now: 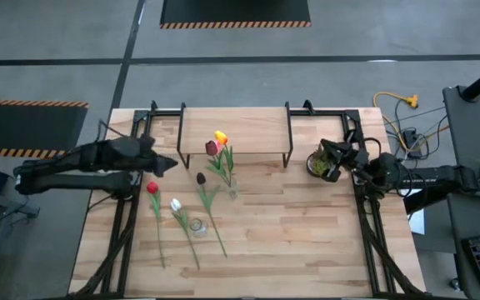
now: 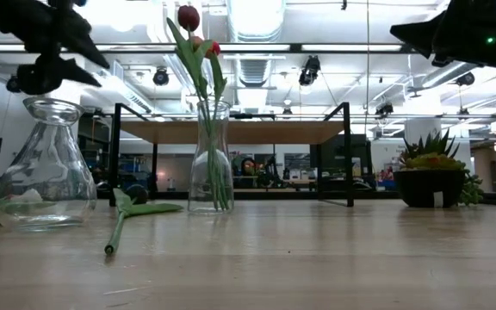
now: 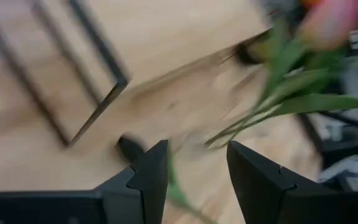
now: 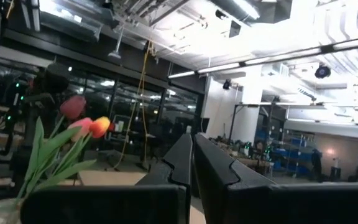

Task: Pick and place flowers into a vace then onto a shelf
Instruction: Put the red flower into the bottom transparent vase

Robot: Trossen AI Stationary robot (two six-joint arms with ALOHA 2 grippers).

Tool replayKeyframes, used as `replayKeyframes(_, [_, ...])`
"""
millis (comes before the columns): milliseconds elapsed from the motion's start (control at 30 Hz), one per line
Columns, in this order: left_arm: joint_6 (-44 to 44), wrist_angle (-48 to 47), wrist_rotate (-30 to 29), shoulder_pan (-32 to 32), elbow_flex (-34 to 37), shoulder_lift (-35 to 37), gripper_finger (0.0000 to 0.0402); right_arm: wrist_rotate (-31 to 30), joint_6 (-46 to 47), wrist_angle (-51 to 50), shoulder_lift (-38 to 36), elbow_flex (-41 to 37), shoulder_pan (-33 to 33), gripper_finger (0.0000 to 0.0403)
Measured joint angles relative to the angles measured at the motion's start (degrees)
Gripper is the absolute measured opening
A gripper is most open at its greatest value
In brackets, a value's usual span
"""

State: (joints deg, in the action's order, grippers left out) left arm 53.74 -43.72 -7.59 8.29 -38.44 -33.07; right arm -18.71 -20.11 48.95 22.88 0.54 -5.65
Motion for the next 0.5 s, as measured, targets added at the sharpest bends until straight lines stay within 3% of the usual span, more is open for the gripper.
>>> replayKeyframes(267, [12.4,-21.6,0.2,-0.1,-8.3,-14.7,0.0146,0.0,1.4,-0.8,1.4,0.0,0.0,0.0008])
replayKeyframes(400, [17.2,-23.4,1.8,-0.8,-8.5,-19.3,0.0146,0.0,2.0,-0.7,1.4,0.0,0.0,0.0009])
replayKeyframes(500, [18.8,-22.9,6.2,-1.5,-7.3,-22.9,0.0146,0.0,2.0,-0.7,1.4,0.0,0.0,0.0009])
